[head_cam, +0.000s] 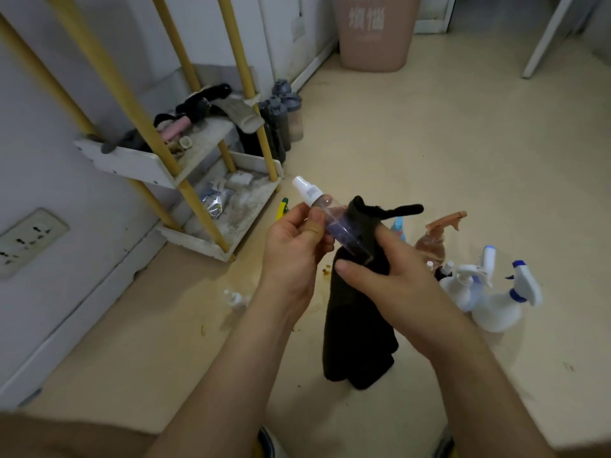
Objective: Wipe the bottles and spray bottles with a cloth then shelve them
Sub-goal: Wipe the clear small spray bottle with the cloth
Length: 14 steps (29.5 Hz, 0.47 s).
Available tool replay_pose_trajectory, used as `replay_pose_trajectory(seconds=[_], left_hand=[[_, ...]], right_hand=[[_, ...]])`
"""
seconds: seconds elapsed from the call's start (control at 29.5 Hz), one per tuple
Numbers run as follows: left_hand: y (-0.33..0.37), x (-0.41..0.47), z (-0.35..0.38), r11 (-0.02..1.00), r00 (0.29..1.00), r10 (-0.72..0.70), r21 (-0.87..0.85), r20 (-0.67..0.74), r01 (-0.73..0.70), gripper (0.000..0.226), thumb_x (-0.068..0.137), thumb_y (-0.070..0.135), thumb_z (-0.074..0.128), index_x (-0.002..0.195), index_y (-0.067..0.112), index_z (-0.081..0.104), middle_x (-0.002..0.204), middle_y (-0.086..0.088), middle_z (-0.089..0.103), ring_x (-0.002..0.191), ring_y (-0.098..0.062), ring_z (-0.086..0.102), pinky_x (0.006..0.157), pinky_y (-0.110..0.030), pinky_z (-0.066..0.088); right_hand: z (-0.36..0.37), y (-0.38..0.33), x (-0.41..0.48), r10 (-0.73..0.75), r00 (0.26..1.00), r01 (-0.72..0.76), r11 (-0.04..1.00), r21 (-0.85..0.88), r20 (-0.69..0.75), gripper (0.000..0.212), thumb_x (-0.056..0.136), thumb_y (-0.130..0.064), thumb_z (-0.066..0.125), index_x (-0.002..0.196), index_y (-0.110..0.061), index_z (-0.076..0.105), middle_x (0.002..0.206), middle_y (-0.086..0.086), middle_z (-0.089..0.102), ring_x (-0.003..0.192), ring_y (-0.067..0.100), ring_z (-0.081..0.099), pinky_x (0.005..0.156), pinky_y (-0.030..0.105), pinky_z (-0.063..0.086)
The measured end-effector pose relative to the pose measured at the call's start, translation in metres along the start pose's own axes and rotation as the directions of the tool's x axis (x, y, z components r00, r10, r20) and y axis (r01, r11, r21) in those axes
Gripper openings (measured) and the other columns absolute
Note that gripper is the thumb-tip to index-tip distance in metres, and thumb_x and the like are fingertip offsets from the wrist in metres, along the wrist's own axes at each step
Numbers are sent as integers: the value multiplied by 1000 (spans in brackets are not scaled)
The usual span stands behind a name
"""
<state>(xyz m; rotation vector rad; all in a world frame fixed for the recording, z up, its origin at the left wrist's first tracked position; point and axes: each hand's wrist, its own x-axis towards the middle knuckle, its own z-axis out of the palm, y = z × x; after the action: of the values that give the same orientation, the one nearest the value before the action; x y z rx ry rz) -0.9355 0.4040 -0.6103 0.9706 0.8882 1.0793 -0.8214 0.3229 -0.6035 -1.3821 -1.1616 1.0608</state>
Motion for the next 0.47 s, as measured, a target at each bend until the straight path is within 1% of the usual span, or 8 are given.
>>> replay_pose_trajectory(seconds=[0.07, 0.14, 0.2, 0.27, 0.34, 0.41, 0.44, 0.47], left_hand=[[5, -6, 6, 1000, 999, 5, 15, -42, -4, 19, 101, 13, 48, 100, 7, 66, 66, 3, 61, 57, -7, 46, 57, -18, 46], [11, -12, 11, 1000, 997, -13, 1, -72, 13, 19, 100, 17, 50, 98, 7, 67, 64, 3, 61, 56, -7, 46, 55, -17, 47], [16, -18, 16, 1000, 995, -21, -5, -99, 21, 19, 99, 21, 53, 96, 10, 68, 67, 3, 63, 57, -7, 50, 56, -18, 49], [17, -24, 19, 1000, 996, 1, 3, -94, -1, 19, 98, 24, 55, 96, 11, 69, 72, 2, 67, 59, -7, 56, 58, -18, 51], [17, -31, 20, 1000, 998, 12, 0, -67, -12, 22, 98, 23, 55, 100, 6, 69, 78, -2, 71, 63, -10, 64, 58, -20, 51], [19, -34, 18, 1000, 999, 23, 13, -29, -23, 26, 94, 25, 59, 106, 4, 69, 84, -5, 73, 72, -14, 69, 63, -23, 53], [21, -35, 16, 998, 999, 46, 46, -4, -46, 29, 90, 28, 62, 108, 5, 69, 87, -5, 73, 76, -15, 69, 65, -25, 54], [23, -34, 13, 991, 997, 79, 107, 23, -81, 34, 85, 32, 65, 109, 8, 69, 91, -3, 74, 82, -16, 69, 69, -27, 55]], right_hand=[[7, 5, -1, -112, 987, 91, 980, -178, -114, 41, 87, -17, 69, 124, -31, 56, 111, -4, 62, 102, 6, 60, 90, 21, 49], [12, 9, 1, -272, 939, 195, 924, -329, -208, 41, 91, -11, 64, 130, -22, 56, 112, -6, 59, 101, 4, 56, 86, 4, 40], [16, 11, 1, -431, 862, 297, 857, -422, -267, 41, 93, -6, 58, 134, -12, 56, 114, 0, 59, 100, 3, 52, 86, -1, 33], [20, 11, -3, -513, 807, 344, 812, -472, -294, 45, 91, -3, 54, 136, -8, 54, 119, 8, 58, 103, 4, 49, 92, -1, 30], [20, 11, -7, -545, 794, 365, 781, -506, -268, 52, 87, -8, 47, 139, -11, 51, 125, 11, 52, 110, 7, 48, 97, 2, 32], [16, 7, -8, -524, 825, 372, 784, -497, -209, 58, 84, -11, 43, 142, -15, 48, 123, 9, 53, 108, 6, 49, 94, 2, 33], [13, 2, -9, -485, 853, 367, 820, -439, -192, 57, 85, -9, 44, 141, -18, 50, 117, 6, 58, 102, 4, 52, 90, 2, 36], [9, -4, -10, -423, 887, 352, 878, -324, -183, 54, 87, -6, 46, 138, -24, 53, 109, 1, 64, 94, 3, 57, 82, 3, 40]])
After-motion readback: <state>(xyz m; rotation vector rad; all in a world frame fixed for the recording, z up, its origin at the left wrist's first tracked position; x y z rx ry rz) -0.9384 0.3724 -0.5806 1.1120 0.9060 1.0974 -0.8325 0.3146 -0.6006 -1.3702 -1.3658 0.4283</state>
